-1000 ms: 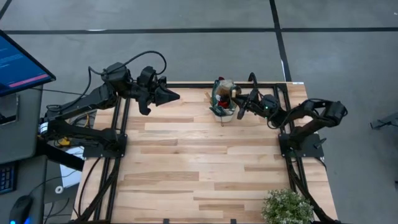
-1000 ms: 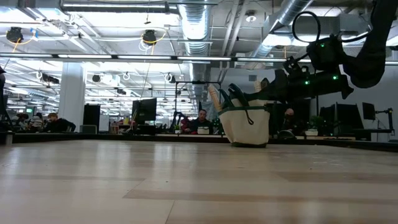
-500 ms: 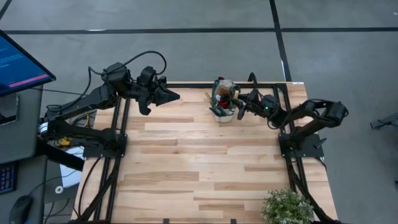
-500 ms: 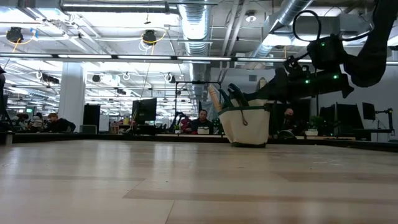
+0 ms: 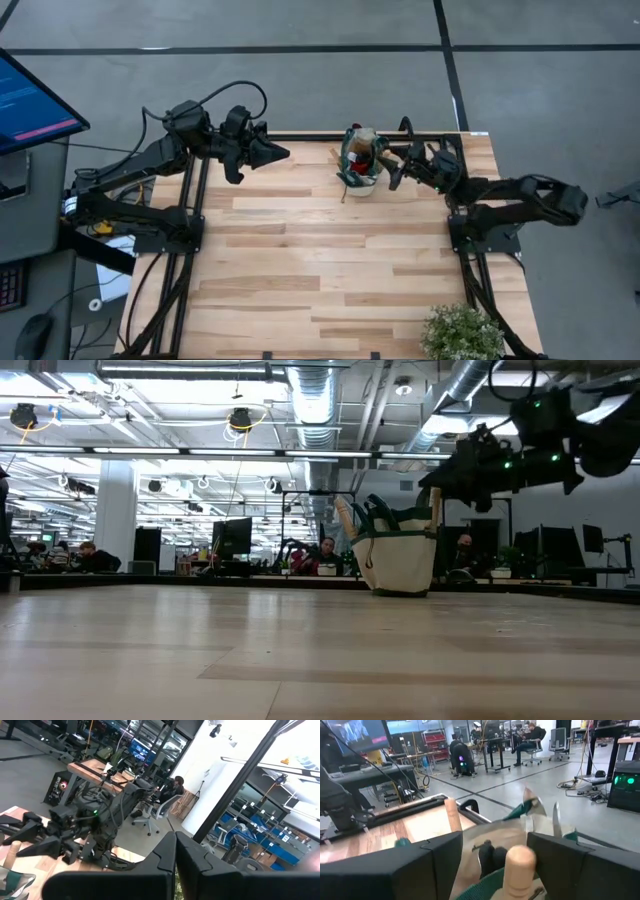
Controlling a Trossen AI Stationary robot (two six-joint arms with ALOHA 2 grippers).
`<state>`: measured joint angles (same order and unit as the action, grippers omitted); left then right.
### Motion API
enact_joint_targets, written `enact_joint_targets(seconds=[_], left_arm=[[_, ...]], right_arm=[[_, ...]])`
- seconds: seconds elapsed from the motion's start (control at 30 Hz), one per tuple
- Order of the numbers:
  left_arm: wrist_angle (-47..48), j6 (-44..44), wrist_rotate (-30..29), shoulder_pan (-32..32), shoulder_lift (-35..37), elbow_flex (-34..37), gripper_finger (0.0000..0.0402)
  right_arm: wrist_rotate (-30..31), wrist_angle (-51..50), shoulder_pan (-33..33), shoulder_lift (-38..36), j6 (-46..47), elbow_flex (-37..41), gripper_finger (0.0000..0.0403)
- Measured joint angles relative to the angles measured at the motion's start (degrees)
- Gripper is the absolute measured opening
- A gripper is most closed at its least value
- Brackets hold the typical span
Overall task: Pick & Place Garden tools in Gardening bag
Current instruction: Put the trowel into the side pocket of the gardening bag, then return to Home Position
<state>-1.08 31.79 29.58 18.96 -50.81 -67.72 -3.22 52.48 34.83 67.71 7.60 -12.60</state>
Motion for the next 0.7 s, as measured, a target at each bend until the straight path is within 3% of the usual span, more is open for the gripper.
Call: enact_joint_targets(seconds=[0.23, 0.5, 0.7], left_arm=[[0.0, -1.9, -0.3, 2.0, 0.1, 0.0, 0.0008], [0.1, -1.9, -0.8, 7.2, 0.9, 0.0, 0.0008], [0.3, -2.0, 5.4, 12.4, 1.0, 0.0, 0.0008]], right_arm=[[0.0, -10.9, 0.0, -14.3, 0.6, 0.0, 0.0216], [-0.2, -14.5, -0.2, -33.4, 5.9, -0.1, 0.0216], [-1.5, -23.0, -2.8, -44.5, 6.9, -2.6, 0.0204]])
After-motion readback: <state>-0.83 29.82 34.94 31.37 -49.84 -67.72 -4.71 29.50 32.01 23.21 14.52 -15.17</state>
